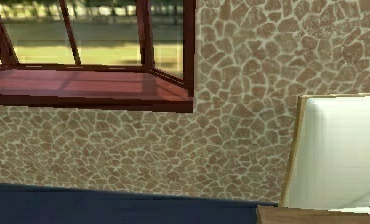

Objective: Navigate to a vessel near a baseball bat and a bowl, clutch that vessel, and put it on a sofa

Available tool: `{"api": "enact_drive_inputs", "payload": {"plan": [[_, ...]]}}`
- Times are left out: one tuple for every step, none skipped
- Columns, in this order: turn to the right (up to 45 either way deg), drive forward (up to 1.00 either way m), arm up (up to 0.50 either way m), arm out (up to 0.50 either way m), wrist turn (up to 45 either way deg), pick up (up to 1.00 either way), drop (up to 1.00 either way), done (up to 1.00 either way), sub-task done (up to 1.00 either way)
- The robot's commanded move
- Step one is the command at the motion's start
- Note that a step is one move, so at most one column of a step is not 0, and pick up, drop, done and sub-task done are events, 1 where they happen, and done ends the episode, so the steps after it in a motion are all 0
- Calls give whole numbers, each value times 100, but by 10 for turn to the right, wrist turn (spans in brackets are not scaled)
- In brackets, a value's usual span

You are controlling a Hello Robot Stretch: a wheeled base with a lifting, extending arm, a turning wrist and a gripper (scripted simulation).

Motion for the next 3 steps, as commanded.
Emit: {"api": "enact_drive_inputs", "payload": {"plan": [[0, 0, 0, 0, 450, 0, 0, 0, 0], [0, 0, 0, 0, 120, 0, 0, 0, 0], [0, 0, -30, 0, 0, 0, 0, 0, 0]]}}
